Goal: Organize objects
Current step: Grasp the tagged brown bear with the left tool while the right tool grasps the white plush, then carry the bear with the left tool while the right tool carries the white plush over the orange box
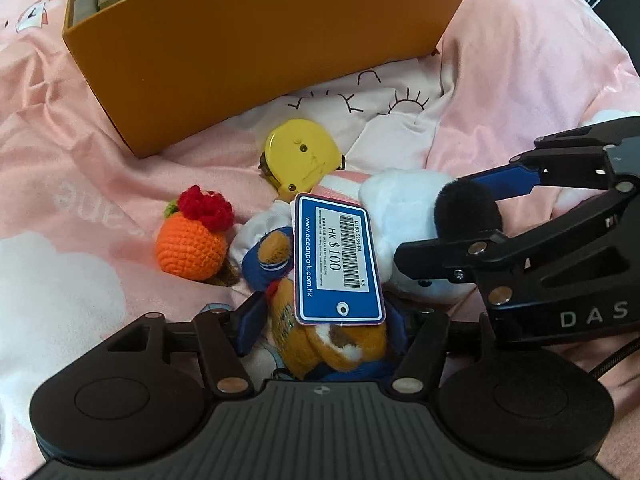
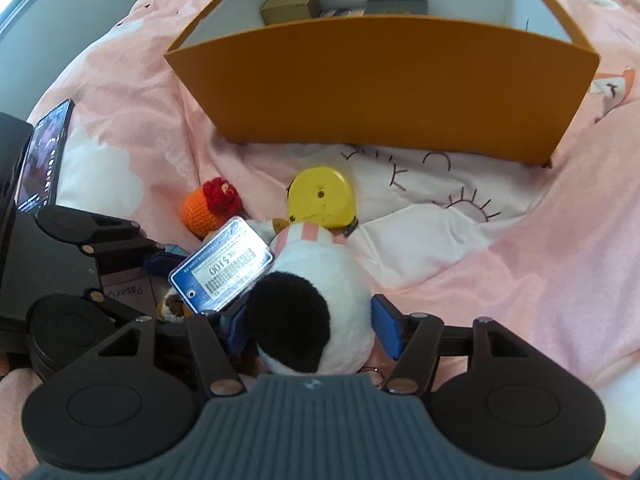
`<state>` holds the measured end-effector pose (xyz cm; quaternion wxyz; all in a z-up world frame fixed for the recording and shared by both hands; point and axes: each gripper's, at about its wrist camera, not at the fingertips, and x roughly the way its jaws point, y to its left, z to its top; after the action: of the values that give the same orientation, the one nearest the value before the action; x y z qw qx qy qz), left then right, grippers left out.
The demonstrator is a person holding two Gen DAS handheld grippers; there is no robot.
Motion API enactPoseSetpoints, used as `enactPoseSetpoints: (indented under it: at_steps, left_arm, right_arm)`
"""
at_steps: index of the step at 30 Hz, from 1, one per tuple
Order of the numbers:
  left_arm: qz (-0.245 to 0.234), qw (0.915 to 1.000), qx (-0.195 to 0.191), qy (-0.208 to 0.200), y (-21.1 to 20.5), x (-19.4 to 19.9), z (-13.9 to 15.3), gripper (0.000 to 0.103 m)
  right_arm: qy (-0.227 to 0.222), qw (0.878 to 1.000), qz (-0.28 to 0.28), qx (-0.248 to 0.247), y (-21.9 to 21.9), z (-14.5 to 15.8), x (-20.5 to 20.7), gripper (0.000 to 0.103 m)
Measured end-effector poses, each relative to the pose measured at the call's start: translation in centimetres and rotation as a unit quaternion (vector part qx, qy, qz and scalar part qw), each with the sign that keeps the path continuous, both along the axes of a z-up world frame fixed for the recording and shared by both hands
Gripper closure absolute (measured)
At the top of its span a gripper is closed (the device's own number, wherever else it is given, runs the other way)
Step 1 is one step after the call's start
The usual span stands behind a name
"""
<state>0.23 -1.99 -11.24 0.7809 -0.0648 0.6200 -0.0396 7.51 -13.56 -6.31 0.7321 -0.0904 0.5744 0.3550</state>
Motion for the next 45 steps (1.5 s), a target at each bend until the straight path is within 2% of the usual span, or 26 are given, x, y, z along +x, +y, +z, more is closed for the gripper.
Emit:
enactPoseSetpoints:
  at_steps: [4, 6, 9, 13, 19, 23, 28, 33, 41, 45]
  left_arm:
    - [0.004, 1.0, 0.005, -0.007, 0.0, -0.8, 0.5, 0.035]
    - [0.019, 0.9998, -0.006, -0.009, 0.6, -1.2, 0.7, 0.037]
    - [0.037, 0.9987, -0.027, -0.02, 1.3, -1.6, 0.9, 0.044]
    - [0.045, 0.9976, -0.033, -0.04, 1.3, -1.8, 1.6, 0.046]
    - [0.055, 0.9928, -0.054, -0.091, 2.3, -2.3, 3.5, 0.047]
    - [0.052, 0.9884, -0.046, -0.135, 2.3, -2.4, 5.2, 0.047]
    - [0.042, 0.9776, -0.02, -0.205, 1.3, -2.1, 8.1, 0.047]
    - [0.028, 0.9618, -0.01, -0.272, 0.1, -1.6, 10.9, 0.047]
    - [0.03, 0.9439, -0.033, -0.327, 0.8, 1.4, 14.6, 0.047]
    - [0.037, 0.938, -0.063, -0.339, 2.5, 3.6, 16.1, 0.047]
  right_arm:
    - [0.032, 0.999, -0.013, 0.01, -1.3, -0.7, 0.0, 0.038]
    - [0.044, 0.999, -0.019, 0.02, -2.1, -0.9, -0.2, 0.039]
    - [0.05, 0.997, -0.038, 0.041, -3.3, -0.9, -0.6, 0.043]
    - [0.056, 0.993, -0.074, 0.072, -4.5, -0.5, -0.5, 0.044]
    - [0.062, 0.984, -0.122, 0.112, -6.1, 0.4, 0.1, 0.045]
    - [0.049, 0.978, -0.149, 0.136, -6.9, 1.5, 0.6, 0.045]
    - [0.006, 0.971, -0.167, 0.172, -7.7, 4.1, 1.0, 0.045]
    - [-0.033, 0.965, -0.177, 0.191, -8.1, 6.7, 1.5, 0.045]
    - [-0.075, 0.949, -0.196, 0.234, -8.2, 10.8, 3.9, 0.045]
    - [-0.09, 0.944, -0.202, 0.243, -7.4, 12.3, 6.3, 0.045]
